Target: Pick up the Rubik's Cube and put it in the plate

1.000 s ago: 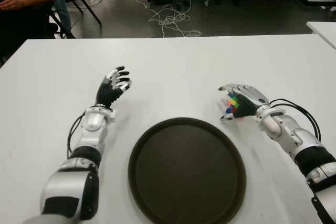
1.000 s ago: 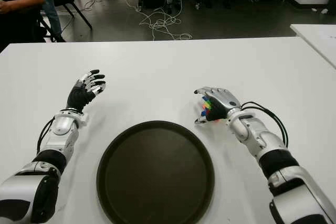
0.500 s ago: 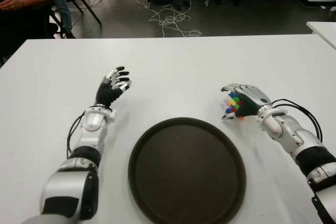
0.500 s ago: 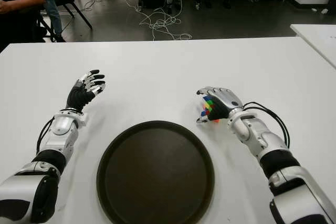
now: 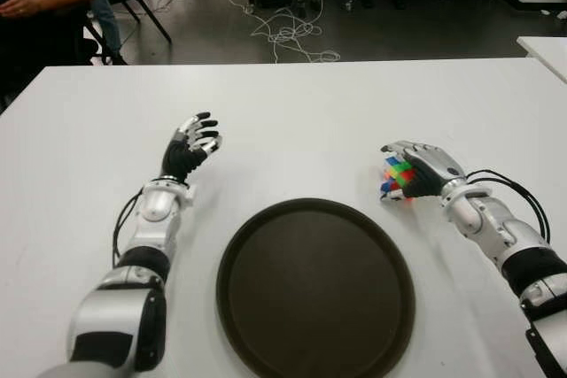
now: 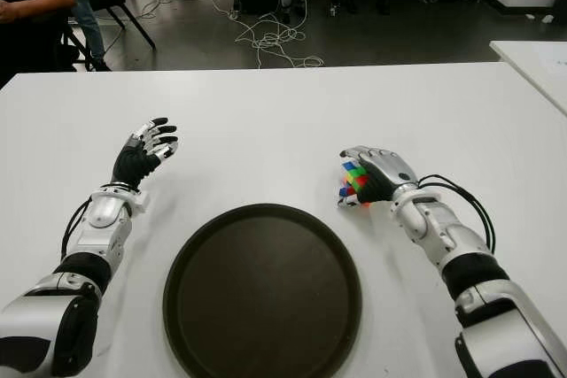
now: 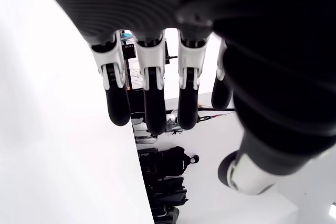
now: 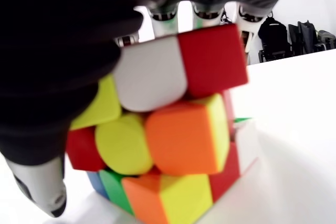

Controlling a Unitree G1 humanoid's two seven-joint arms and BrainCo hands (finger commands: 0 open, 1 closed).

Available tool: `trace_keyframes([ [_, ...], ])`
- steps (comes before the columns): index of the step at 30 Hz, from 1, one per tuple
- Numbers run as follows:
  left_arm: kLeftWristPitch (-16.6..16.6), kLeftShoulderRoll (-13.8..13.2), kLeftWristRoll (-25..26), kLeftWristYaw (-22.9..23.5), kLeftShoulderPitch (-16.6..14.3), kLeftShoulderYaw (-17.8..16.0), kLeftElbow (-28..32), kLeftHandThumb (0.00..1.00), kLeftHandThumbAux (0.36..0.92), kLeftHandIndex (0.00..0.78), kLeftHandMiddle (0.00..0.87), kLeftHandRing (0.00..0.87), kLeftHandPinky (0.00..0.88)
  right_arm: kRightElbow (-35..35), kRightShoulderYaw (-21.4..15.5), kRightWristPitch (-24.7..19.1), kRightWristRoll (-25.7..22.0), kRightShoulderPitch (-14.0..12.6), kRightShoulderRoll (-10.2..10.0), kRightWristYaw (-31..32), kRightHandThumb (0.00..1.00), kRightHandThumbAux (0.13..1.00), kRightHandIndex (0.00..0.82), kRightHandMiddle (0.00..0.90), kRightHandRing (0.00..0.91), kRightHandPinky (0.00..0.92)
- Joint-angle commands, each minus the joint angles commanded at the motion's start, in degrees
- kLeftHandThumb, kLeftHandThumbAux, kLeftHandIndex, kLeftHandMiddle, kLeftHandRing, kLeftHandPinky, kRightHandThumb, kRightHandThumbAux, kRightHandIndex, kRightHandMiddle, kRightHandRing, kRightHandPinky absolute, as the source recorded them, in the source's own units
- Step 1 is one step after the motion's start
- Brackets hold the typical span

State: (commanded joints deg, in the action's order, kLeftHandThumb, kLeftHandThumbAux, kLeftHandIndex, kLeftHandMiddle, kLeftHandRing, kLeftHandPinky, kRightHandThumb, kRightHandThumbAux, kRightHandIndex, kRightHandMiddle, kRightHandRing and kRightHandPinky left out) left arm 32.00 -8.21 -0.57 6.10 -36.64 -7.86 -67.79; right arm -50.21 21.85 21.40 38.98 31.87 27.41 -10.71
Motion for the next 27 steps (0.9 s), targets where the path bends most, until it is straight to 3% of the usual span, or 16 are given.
trace_keyframes([
  [15, 0.7, -0.1, 0.3, 1.1, 0.1, -0.1, 0.0, 0.153, 0.774, 0.182, 0.24, 0.234, 0.251, -0.4, -0.2, 0.5, 0.0, 0.1, 0.4, -0.7, 0.0, 0.689, 0.203, 0.207, 0.223, 0.183],
  [27, 0.2, -0.2, -0.1, 0.5, 0.1, 0.0, 0.0, 0.154, 0.768, 0.177, 0.239, 0.235, 0.253, -0.1, 0.0, 0.8, -0.2, 0.4, 1.1, 2.3, 0.0, 0.734, 0.225, 0.254, 0.258, 0.178],
])
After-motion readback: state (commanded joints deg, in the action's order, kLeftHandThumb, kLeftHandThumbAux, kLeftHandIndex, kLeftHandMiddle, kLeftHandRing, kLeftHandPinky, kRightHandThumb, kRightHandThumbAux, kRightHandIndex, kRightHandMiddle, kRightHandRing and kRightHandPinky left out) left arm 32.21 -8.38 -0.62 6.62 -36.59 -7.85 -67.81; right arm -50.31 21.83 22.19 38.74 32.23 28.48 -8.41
